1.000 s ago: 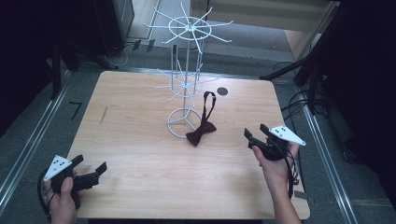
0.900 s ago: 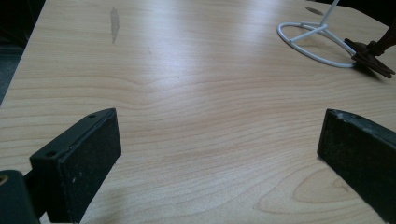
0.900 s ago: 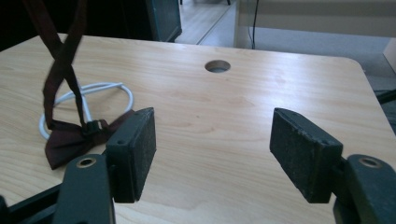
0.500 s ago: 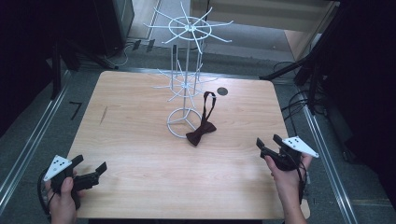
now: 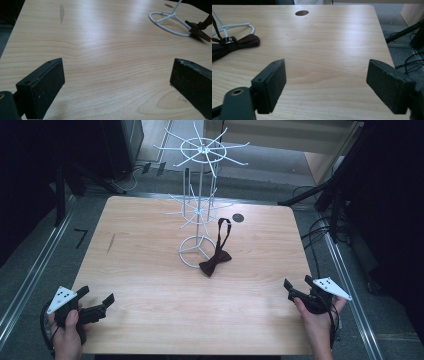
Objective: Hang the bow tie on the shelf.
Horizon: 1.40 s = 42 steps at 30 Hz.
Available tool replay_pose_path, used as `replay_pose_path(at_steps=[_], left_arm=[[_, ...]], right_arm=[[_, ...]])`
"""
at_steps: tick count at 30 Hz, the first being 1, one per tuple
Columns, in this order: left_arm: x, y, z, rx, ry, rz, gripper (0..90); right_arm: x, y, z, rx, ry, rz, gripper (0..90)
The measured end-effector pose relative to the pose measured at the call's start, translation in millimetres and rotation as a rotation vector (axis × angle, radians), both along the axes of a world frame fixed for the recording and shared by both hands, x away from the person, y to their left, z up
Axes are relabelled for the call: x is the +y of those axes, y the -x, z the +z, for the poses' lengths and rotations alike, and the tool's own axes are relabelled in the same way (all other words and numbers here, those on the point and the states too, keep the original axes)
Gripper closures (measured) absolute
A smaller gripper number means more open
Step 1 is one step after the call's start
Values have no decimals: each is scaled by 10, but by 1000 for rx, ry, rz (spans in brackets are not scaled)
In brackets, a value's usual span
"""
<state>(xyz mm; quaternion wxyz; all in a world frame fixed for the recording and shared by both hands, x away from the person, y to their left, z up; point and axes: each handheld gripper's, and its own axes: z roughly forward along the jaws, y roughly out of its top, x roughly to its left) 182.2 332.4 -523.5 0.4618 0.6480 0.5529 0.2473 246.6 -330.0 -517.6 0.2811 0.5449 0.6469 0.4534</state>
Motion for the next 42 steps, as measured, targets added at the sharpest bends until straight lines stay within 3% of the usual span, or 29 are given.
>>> replay_pose_path(at_steps=[9,19,26,29,34,42], left_arm=[[1,0,0,0,0,0,2],[-1,1,1,1,-2,1,2],[-1,-2,1,3,-2,-4,2],[-3,-6,2,7,-4,-11,2],[1,-5,0,3,0,-12,2],[-1,-9,2,11,-7,-12,2]], right_arm=[[-162,97,-122,23,-6,-10,131],[-420,262,-250,39,-9,-57,115],[-639,420,-323,33,-65,-103,82],[-677,454,-327,18,-69,-91,6],[-699,440,-339,31,-82,-115,4],[-667,434,-338,32,-51,-106,7]])
